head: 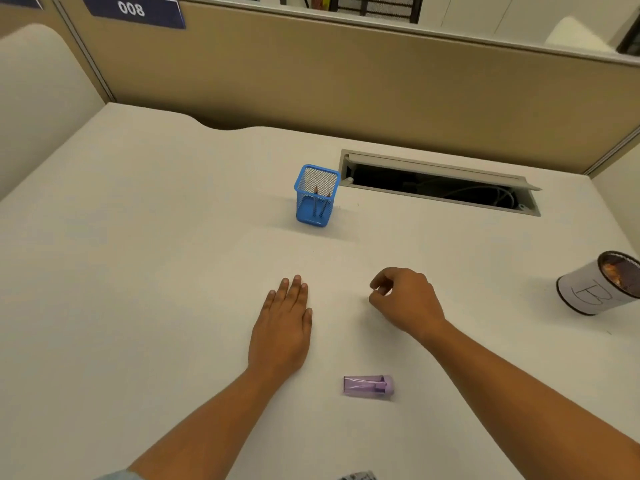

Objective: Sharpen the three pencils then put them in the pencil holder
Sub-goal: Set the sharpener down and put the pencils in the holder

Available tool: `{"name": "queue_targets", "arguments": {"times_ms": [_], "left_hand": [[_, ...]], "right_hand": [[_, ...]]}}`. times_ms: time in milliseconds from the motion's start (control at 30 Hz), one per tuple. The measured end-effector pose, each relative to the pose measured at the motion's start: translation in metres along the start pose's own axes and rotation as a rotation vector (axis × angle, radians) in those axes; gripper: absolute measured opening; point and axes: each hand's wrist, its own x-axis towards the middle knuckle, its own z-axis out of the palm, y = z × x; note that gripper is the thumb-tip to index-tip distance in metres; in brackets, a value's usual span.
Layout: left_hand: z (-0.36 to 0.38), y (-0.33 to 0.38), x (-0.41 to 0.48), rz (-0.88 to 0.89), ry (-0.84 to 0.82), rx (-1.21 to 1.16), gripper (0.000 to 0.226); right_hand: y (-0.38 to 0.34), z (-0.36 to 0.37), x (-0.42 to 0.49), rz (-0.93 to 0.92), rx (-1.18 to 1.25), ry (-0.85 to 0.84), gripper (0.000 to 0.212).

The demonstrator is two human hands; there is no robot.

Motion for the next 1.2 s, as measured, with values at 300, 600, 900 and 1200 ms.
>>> {"name": "queue_targets", "arguments": {"times_ms": [300,600,900,1200], "left_hand": [[0.004,-0.003,0.001,0.006,0.014,-0.011,0.053],[-0.006,0.001,0.003,0.005,-0.006,-0.028,0.055],[-0.008,0.003,0.004,-0.001,-0.036,-0.013,0.054],[-0.008,0.004,0.004,-0.003,-0.038,-0.009,0.053]], "right_hand": [[-0.09,-0.059,0.074,-0.213,0.179,0.251,0.008],[-0.131,-0.051,0.143,-0.311,-0.033,0.228,0.007],[-0.153,-0.029,0.174,-0.359,-0.442,0.021,0.016],[-0.173,-0.015,0.183,-0.466,-0.538,-0.101,0.013]]}}
